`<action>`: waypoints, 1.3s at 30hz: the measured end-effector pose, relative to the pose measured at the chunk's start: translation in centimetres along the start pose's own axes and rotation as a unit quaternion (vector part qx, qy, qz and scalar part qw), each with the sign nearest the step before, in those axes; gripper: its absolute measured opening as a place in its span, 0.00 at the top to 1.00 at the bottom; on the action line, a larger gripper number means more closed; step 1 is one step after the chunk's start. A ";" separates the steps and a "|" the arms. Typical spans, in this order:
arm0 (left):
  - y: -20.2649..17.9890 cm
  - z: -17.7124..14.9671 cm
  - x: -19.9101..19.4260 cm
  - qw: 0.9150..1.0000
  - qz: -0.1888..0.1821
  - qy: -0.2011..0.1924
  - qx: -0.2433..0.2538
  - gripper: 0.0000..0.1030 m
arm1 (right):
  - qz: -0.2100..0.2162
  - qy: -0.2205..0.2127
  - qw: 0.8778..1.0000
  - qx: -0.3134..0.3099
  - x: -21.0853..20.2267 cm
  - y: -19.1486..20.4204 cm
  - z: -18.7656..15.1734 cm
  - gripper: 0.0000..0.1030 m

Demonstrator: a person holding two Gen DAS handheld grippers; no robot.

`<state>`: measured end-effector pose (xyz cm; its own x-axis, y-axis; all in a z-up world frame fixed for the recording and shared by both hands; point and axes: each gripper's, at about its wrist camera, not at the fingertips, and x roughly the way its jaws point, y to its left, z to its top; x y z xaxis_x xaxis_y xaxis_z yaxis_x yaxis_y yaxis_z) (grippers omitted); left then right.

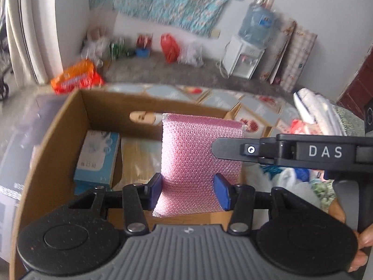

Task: Organize soft objects
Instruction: 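Carry the pink pad into the cardboard box and open the right gripper, then move the open right gripper back over the pink plush bunny doll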

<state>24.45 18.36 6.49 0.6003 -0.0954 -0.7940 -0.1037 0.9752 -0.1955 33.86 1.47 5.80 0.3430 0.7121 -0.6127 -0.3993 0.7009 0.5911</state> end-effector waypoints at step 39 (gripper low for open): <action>-4.7 0.6 -5.1 0.993 0.038 -0.103 0.046 0.05 | -0.101 -0.133 0.986 -0.014 -21.6 -10.0 -0.1 0.28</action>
<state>22.38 14.41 11.82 0.7437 0.0117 -0.6684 -0.0864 0.9931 -0.0788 30.37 -20.93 13.08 0.6274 0.5460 -0.5553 -0.3218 0.8311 0.4536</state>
